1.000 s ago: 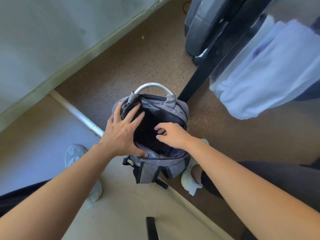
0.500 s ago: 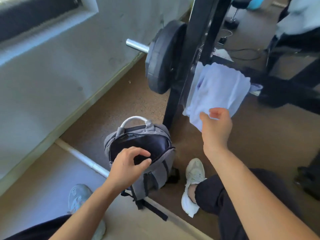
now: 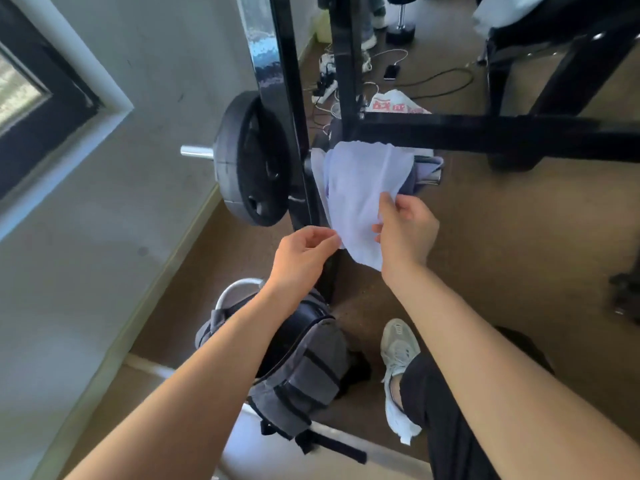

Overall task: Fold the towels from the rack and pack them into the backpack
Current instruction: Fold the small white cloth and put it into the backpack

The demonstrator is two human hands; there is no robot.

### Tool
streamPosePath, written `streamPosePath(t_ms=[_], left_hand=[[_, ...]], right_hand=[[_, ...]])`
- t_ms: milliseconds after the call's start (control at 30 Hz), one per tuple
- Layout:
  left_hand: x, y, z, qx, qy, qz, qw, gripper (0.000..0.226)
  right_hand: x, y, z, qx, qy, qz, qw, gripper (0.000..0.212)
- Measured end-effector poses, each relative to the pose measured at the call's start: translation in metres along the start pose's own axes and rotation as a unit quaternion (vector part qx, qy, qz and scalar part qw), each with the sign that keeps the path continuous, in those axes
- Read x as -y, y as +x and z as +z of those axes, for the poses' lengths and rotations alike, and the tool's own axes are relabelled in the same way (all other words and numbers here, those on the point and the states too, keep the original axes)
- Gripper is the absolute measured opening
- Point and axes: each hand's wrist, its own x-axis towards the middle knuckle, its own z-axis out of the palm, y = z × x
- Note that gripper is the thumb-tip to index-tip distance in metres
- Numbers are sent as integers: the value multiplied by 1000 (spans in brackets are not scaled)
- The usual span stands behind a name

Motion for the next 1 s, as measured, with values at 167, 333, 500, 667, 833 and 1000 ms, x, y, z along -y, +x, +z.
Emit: streamPosePath(t_ms=[167,333,500,667,833,1000], left_hand=[[-31,28,24,24,-27,19,999,42],[-51,46,40,-14,44,47,998,30],[-58,48,27,-79,-24,45,996,44],[-71,56,-12,-217,-147,9,965,33],[-68,39,-50,-268,-213,1,939,35],[-54,4,-70,-205,-203,12,958,20]], right_hand=[[1,8,0,88,65,48,993,9],[5,8,-2,146,91,22,985,7],[2,17,-4,67,79,30,994,9],[2,31,-12,-57,163,119,978,11],[-7,26,-1,-19,39,-18,999,8],[-3,15,5,-14,-21,-195,981,36]])
